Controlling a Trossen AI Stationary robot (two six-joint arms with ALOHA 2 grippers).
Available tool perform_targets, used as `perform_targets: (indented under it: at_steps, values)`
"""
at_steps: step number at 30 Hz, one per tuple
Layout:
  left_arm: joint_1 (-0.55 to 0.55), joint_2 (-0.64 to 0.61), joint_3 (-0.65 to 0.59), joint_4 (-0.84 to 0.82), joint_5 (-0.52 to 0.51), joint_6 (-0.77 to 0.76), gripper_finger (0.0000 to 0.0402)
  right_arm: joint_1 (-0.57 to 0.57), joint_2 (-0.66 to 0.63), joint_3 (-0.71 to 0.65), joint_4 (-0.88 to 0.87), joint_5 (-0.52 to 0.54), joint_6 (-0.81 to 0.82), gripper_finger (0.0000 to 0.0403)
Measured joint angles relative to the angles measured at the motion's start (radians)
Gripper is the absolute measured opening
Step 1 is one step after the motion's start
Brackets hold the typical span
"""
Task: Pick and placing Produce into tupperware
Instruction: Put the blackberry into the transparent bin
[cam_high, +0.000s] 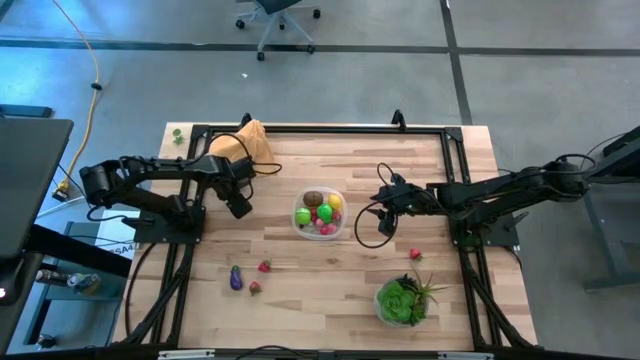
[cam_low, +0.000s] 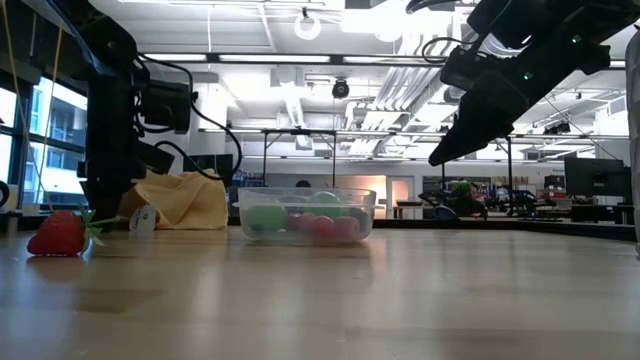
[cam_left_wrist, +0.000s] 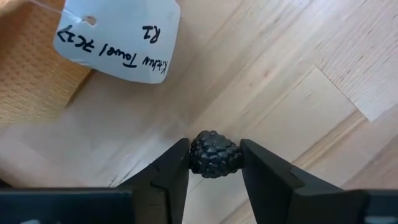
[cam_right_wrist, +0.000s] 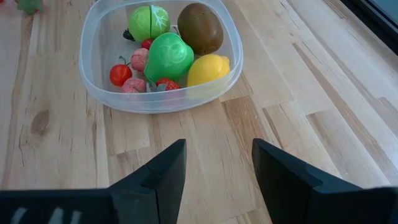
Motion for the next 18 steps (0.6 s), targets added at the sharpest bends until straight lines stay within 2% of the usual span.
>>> perform_targets:
  at_steps: [18]
  values:
    - [-0.002,0.001,0.062,0.006,-0.025,0.015,0.0113,0.0,0.0,0.0,0.0,0.0,0.0,0.0176]
